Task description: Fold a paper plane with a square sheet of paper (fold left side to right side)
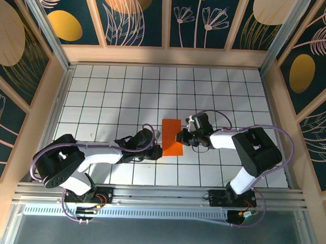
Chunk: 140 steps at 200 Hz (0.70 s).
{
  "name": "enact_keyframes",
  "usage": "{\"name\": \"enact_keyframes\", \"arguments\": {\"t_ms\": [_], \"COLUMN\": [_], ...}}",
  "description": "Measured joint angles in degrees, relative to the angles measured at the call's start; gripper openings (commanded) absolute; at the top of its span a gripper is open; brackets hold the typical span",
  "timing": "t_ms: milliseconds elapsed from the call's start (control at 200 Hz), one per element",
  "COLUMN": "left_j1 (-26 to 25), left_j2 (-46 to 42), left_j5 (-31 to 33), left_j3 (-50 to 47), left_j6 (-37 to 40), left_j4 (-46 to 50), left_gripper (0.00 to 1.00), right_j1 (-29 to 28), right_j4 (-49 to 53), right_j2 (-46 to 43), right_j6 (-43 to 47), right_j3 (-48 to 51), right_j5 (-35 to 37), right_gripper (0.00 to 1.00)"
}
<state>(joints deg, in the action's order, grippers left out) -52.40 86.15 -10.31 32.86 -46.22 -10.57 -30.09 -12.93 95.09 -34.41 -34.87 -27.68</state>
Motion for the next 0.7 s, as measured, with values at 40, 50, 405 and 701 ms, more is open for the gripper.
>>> {"name": "enact_keyframes", "arguments": {"t_ms": [40, 50, 405, 701], "left_j1": [0.3, 0.4, 1.0, 1.0], "left_j2": [0.0, 0.1, 11.6, 17.2], "left_j5": [-0.3, -0.5, -4.5, -5.6], "left_j3": [0.3, 0.4, 11.8, 13.3], "left_j6": [-0.1, -0.2, 0.5, 1.0], "left_j4": [-0.2, -0.2, -2.8, -3.0], "left_gripper": [0.00, 0.00, 0.00, 0.00], "right_j1": [0.0, 0.0, 0.0, 0.0], "right_j4": [0.0, 0.0, 0.0, 0.0], "right_j2": [0.0, 0.0, 0.0, 0.0], "right_j6": [0.0, 0.0, 0.0, 0.0], "right_j3": [0.0, 0.0, 0.0, 0.0], "right_j5": [0.0, 0.0, 0.0, 0.0], "right_gripper": [0.00, 0.00, 0.00, 0.00]}}
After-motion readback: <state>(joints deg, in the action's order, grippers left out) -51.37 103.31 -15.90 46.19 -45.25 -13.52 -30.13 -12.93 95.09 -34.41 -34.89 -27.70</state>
